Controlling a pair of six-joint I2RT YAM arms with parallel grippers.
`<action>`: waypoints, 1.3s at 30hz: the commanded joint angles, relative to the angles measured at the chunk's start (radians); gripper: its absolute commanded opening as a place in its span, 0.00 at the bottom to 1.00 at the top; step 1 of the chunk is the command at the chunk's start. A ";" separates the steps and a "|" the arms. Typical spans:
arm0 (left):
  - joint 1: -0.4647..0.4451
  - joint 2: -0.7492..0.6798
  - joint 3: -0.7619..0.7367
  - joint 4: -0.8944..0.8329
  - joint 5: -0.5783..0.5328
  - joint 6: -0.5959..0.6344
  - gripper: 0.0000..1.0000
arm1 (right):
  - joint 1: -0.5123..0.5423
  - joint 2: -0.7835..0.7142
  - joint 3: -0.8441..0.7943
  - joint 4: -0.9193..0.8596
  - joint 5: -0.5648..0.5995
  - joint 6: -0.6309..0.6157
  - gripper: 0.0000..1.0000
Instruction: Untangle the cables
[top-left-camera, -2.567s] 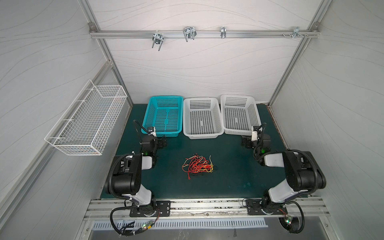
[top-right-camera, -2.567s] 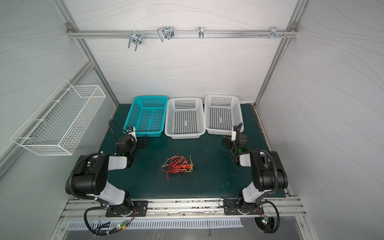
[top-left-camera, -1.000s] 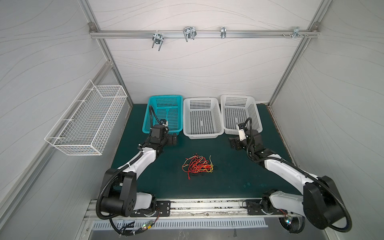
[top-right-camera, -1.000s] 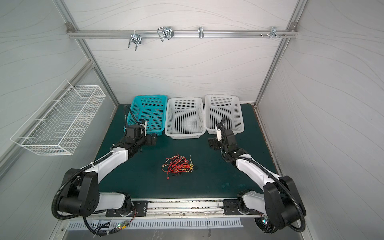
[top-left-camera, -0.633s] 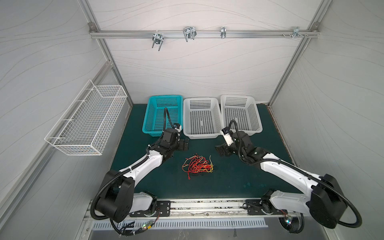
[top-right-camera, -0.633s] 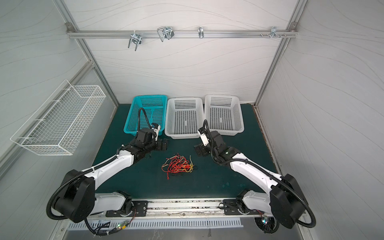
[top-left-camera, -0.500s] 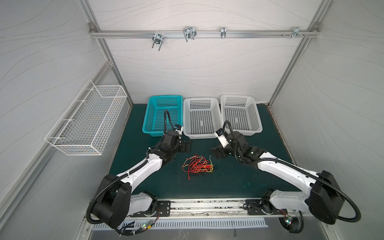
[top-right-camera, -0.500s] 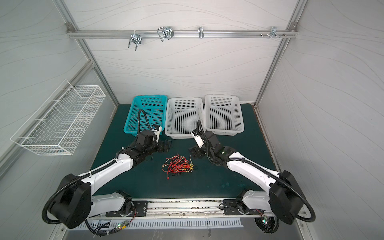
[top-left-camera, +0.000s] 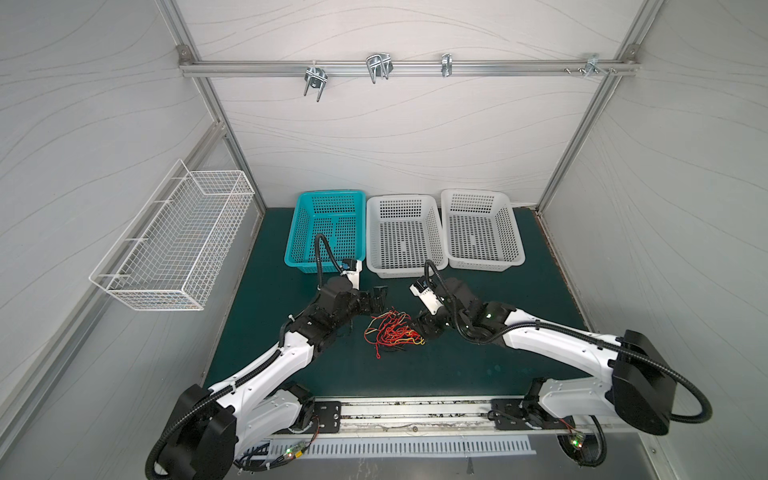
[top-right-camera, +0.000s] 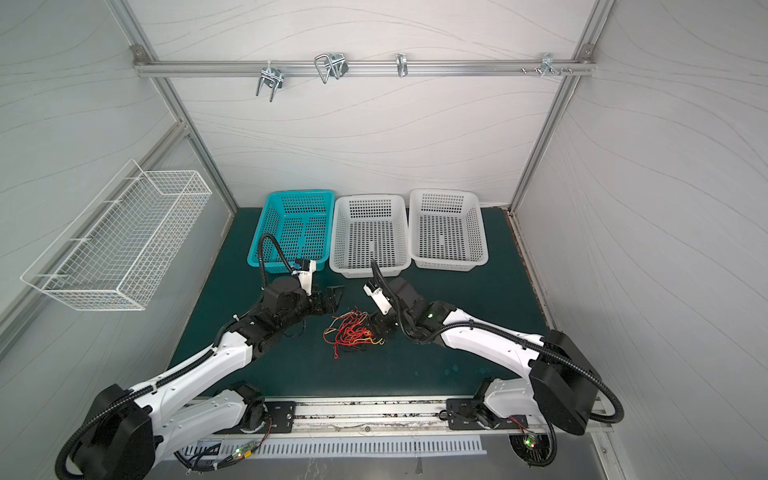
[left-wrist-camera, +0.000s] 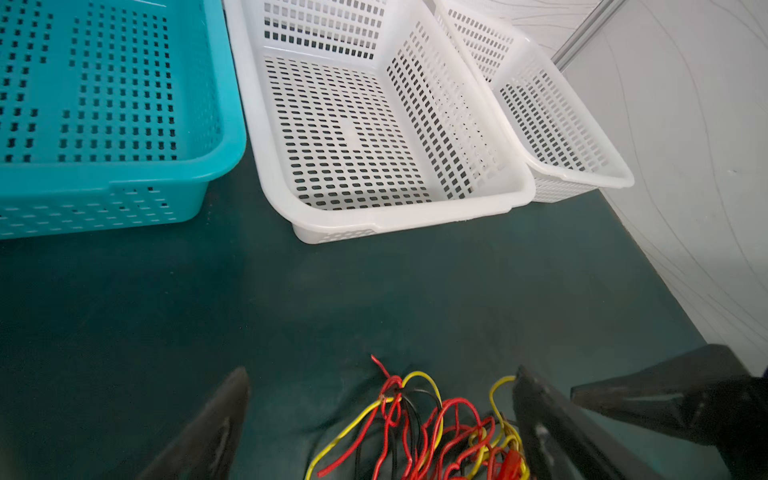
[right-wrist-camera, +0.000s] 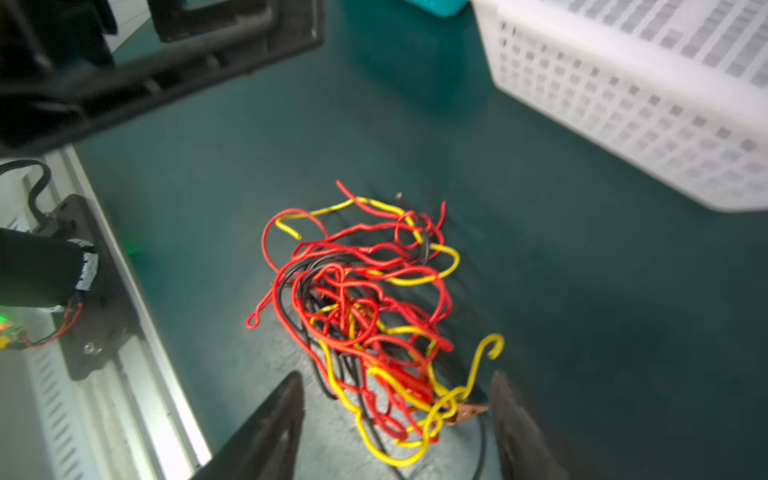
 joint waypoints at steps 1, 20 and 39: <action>-0.001 -0.002 -0.010 0.043 0.005 -0.066 1.00 | 0.011 0.009 -0.038 -0.026 -0.016 0.053 0.57; -0.001 -0.047 -0.101 0.209 -0.051 -0.168 0.98 | 0.018 0.087 -0.039 0.118 -0.069 0.056 0.13; 0.000 -0.062 -0.055 0.161 0.016 0.002 0.96 | 0.019 -0.021 0.247 -0.040 0.048 -0.065 0.00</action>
